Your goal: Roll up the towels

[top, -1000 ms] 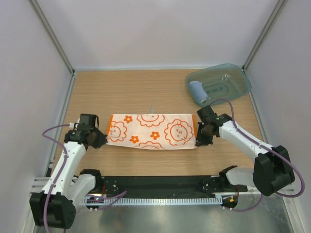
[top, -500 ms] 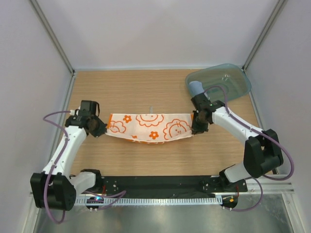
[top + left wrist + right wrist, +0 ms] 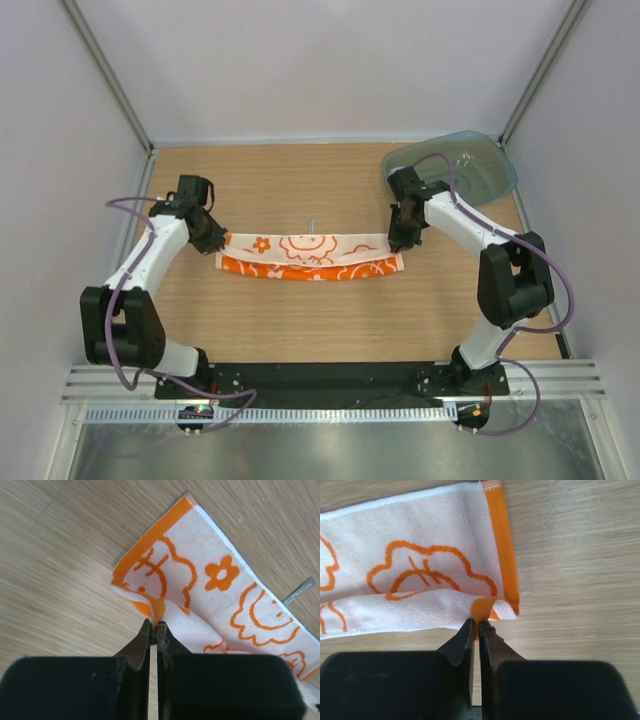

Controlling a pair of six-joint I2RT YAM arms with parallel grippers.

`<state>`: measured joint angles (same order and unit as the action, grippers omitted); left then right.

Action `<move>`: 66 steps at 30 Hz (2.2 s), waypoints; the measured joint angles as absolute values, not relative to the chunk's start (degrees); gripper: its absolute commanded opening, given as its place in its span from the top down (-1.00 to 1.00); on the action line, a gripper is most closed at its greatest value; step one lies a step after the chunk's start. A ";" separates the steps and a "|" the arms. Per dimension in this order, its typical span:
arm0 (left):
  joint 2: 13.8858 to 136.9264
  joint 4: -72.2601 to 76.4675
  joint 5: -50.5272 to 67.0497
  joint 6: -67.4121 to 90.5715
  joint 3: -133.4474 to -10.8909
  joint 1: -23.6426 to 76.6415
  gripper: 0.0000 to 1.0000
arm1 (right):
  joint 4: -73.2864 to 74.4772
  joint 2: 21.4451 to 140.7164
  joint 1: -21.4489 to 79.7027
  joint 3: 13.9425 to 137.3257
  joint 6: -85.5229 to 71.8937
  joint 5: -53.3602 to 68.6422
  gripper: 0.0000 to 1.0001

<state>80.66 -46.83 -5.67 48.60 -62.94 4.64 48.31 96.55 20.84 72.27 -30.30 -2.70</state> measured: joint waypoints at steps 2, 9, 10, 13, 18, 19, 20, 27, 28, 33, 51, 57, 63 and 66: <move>82.87 -46.50 -5.85 48.47 -63.68 4.64 0.99 | 48.34 97.97 20.51 73.14 -29.95 -2.68 0.98; 88.62 -46.19 -6.46 47.55 -66.37 4.64 0.99 | 48.29 101.67 19.11 75.24 -28.95 -2.61 0.98; 89.17 -46.15 -6.48 47.53 -66.85 4.64 0.99 | 48.29 101.97 18.85 75.46 -28.77 -2.57 0.98; 90.43 -46.09 -6.66 47.51 -68.16 4.64 0.99 | 48.25 102.76 18.06 76.12 -28.51 -2.37 0.98; 92.47 -46.11 -7.07 47.48 -70.22 4.64 0.99 | 48.25 104.25 17.43 77.62 -28.08 -2.00 0.98; 92.71 -46.09 -7.11 47.48 -70.50 4.64 0.99 | 48.21 104.55 17.39 77.93 -27.97 -1.96 0.98; 93.01 -46.11 -7.22 47.48 -70.85 4.64 0.99 | 48.25 105.03 17.39 78.32 -27.88 -1.87 0.98; 96.38 -46.09 -8.08 47.24 -73.63 4.64 0.99 | 48.23 107.57 17.17 80.18 -27.42 -1.63 0.98; 97.08 -46.09 -8.19 47.24 -74.06 4.64 0.99 | 48.27 107.92 17.12 80.58 -27.38 -1.63 0.95; 100.64 -46.17 -8.38 46.50 -75.96 4.58 0.99 | 48.27 109.82 17.02 82.83 -27.29 -1.80 0.68; 106.89 -47.55 -9.89 44.29 -83.33 3.11 -0.32 | 51.59 107.81 16.80 89.14 -26.98 -6.59 -0.32; 102.54 -48.38 -11.18 44.18 -81.36 1.61 -0.27 | 52.14 100.18 16.75 86.89 -26.83 -8.86 -0.34; 91.39 -47.20 -9.76 44.51 -70.04 1.61 -0.22 | 49.12 94.72 16.75 76.99 -27.07 -6.17 -0.33; 88.01 -46.22 -8.32 44.93 -63.59 1.61 -0.20 | 47.13 95.26 16.75 72.07 -27.18 -3.66 -0.28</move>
<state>88.01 -46.22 -8.32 44.93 -63.59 1.61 47.13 95.26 16.75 72.07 -27.18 -3.66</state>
